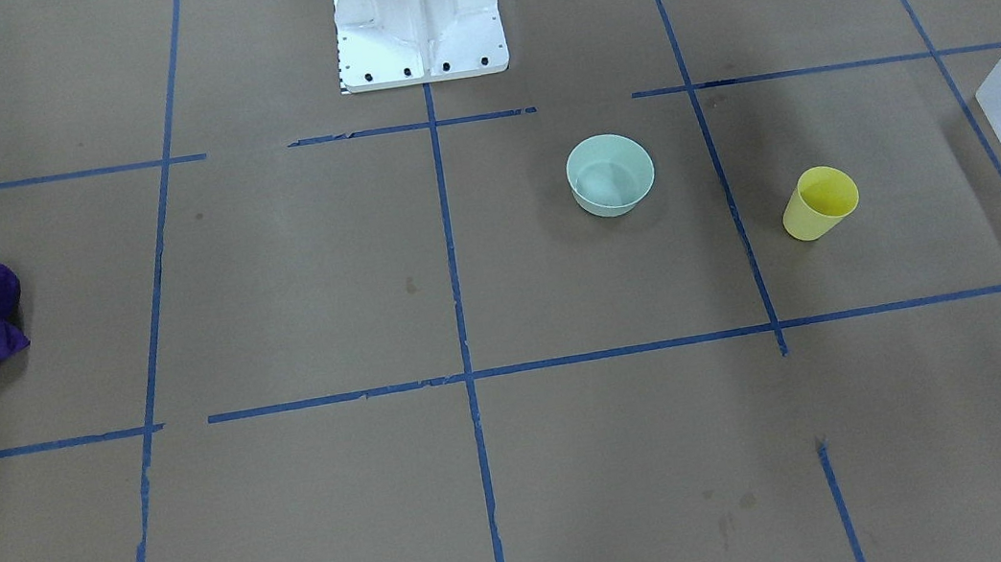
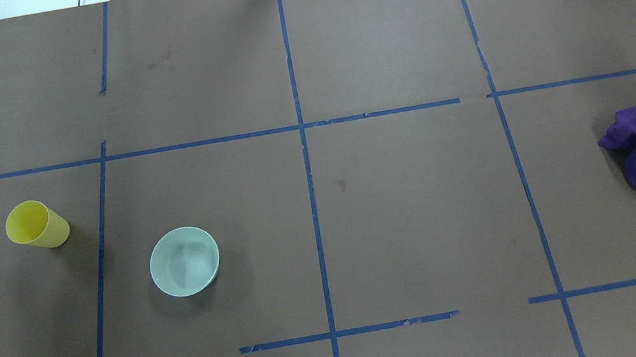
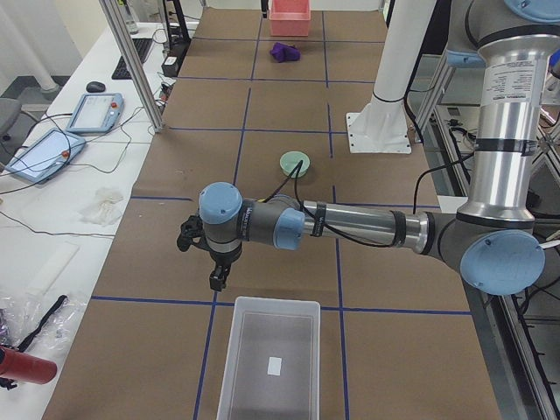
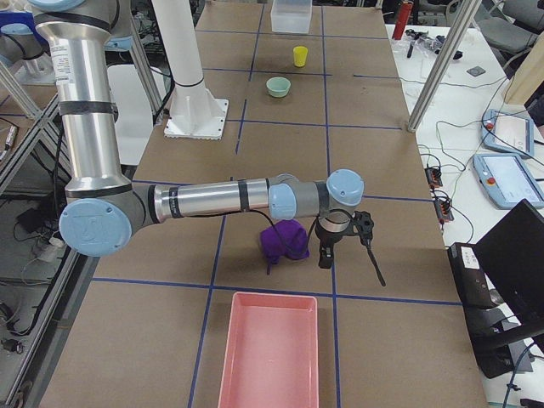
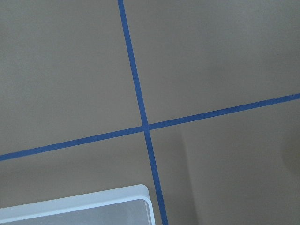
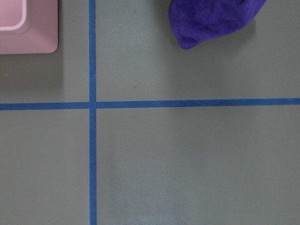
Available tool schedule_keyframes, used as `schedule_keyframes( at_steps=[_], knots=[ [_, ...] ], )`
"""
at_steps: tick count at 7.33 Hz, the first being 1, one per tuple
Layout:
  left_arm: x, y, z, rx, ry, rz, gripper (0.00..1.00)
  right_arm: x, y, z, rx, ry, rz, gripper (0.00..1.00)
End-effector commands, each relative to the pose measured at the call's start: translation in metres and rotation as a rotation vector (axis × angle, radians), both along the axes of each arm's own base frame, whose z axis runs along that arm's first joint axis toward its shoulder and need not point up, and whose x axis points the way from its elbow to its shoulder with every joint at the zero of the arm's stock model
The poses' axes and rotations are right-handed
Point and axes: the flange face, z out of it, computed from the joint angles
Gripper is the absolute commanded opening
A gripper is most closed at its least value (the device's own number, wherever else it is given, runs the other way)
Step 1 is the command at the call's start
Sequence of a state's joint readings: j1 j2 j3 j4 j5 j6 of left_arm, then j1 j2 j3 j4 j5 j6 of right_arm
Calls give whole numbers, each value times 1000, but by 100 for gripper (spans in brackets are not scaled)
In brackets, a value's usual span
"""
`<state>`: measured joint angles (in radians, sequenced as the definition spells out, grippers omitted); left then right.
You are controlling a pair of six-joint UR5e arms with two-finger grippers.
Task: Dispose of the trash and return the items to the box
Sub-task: 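Move the left gripper toward the yellow cup, then grasp the yellow cup with the left gripper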
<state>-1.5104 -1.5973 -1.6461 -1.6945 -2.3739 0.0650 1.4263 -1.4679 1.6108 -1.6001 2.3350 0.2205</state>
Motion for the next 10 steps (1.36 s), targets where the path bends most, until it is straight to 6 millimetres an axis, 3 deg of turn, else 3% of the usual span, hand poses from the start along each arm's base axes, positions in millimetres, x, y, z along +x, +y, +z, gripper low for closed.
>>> schedule_keyframes(
  at_steps=[1,2,3,4,5,10],
  knots=[
    [101,0,-38,1,107,52,100,-6,-10,-15,7,-5,10,100],
    [151,15,-71,-21,157,43,100,-11,-10,-19,18,-5,0,100],
    [188,26,-85,-116,173,-19,100,-15,-10,-18,20,-2,-10,100],
    [208,34,-97,-155,160,-83,100,-18,-11,-21,57,-8,-14,100],
    [209,39,-90,-173,153,-88,100,-21,-9,-18,90,-13,-19,100],
    [271,50,-64,-198,93,0,100,-39,-12,-18,92,-12,-49,100]
  ],
)
